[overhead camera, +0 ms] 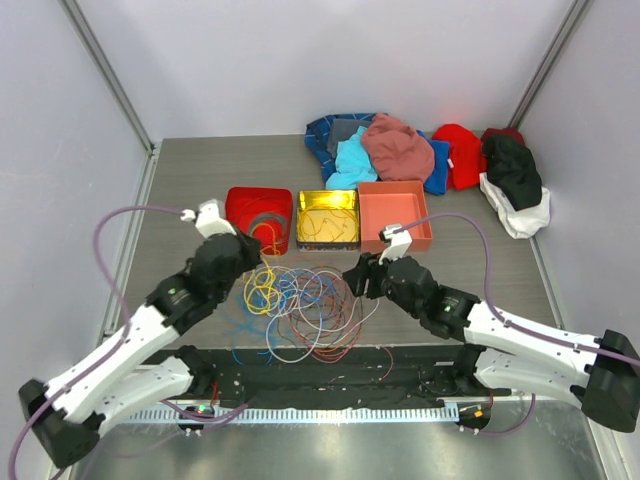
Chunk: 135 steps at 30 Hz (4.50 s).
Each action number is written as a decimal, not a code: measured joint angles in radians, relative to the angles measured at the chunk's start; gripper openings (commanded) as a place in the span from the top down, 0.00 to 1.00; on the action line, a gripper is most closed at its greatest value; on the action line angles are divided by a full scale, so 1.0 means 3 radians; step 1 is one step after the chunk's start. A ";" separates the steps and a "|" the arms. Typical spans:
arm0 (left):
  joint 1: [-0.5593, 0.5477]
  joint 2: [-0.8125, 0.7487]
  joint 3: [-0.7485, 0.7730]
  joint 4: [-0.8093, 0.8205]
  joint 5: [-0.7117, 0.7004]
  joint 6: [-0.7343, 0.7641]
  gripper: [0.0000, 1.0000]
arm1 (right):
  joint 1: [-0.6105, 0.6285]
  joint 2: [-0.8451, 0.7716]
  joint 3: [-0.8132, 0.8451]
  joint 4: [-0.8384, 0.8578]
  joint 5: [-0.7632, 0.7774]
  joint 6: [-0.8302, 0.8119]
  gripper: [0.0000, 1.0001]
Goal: Untangle the cables
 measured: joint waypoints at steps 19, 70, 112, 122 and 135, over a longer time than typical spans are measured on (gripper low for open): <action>-0.0009 -0.0123 0.1556 0.0154 0.0554 0.0570 1.00 | 0.0417 0.0571 0.0572 0.0570 -0.0617 -0.0203 0.32; 0.0291 0.2686 0.1892 0.0938 0.0698 0.0657 1.00 | 0.0473 -0.1352 -0.0389 -0.0983 0.1122 0.0345 0.45; 0.0318 0.0847 0.0178 0.0142 0.0361 0.0153 0.32 | 0.0473 -0.1197 -0.0459 -0.0890 0.1074 0.0352 0.46; 0.0318 0.0772 -0.0591 0.0684 0.0724 -0.0314 0.28 | 0.0473 -0.0968 -0.0482 -0.0755 0.0946 0.0384 0.46; 0.0318 0.1357 -0.0604 0.1269 0.0749 -0.0477 0.56 | 0.0473 -0.1010 -0.0482 -0.0769 0.0924 0.0520 0.46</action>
